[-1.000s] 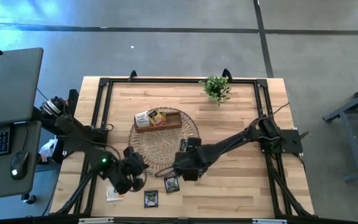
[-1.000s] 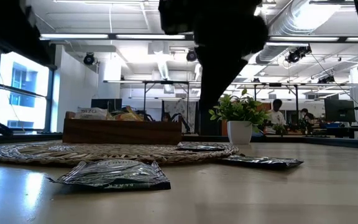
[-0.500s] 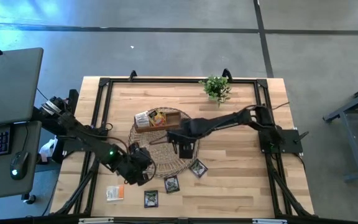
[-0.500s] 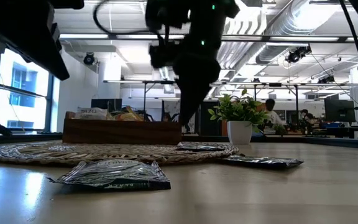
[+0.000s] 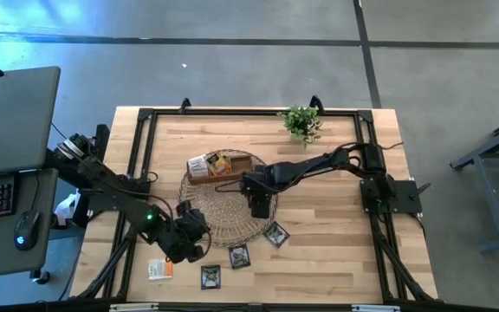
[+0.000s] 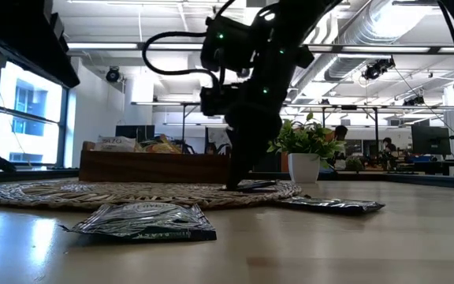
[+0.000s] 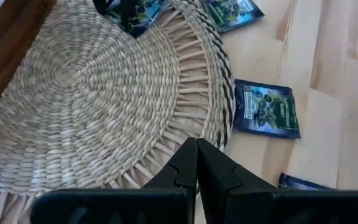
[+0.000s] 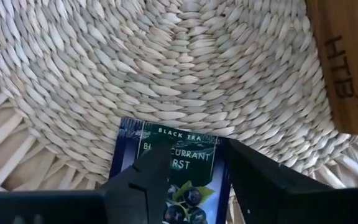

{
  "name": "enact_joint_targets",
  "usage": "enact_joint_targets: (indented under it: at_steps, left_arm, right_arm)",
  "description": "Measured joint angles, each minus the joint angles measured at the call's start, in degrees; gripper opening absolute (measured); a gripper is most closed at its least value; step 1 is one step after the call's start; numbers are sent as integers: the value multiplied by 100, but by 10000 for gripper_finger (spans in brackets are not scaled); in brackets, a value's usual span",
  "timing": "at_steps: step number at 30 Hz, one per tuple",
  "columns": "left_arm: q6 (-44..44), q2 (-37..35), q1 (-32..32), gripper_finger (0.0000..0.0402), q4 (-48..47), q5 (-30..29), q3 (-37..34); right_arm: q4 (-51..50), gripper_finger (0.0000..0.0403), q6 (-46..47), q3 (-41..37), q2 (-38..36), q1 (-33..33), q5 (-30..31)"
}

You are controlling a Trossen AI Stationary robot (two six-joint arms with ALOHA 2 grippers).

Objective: Pick & Place Tea
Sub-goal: Put the violet tea packet into the right compartment of the wooden organizer

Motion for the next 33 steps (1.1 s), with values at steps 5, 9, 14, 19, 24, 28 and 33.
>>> enact_joint_targets:
  at_steps: [5, 9, 14, 19, 24, 28, 33]
  left_arm:
    - [0, 0, -40, 3, 0, 0, 0]
    - [0, 0, -33, 3, 0, 16, 0]
    - [-2, 0, -31, 3, 3, -143, 0]
    - [-2, 0, -33, 3, 2, -125, 0]
    - [-2, 0, -33, 3, 3, -123, 0]
    - [-2, 0, -33, 3, 6, -98, 0]
    - [-4, 0, -33, 3, 11, -95, 0]
  right_arm:
    - [21, 103, 99, -147, 6, 5, -5]
    - [38, 30, 116, -153, -54, 9, -144]
    - [-53, 17, 333, -200, -352, 27, 7]
    - [10, 3, 354, -184, -1011, 100, 570]
    - [-26, 7, 346, -198, -1188, 213, 786]
    - [-68, 3, 281, -184, -1135, 226, 682]
    - [-174, 45, 179, -194, -894, 91, 611]
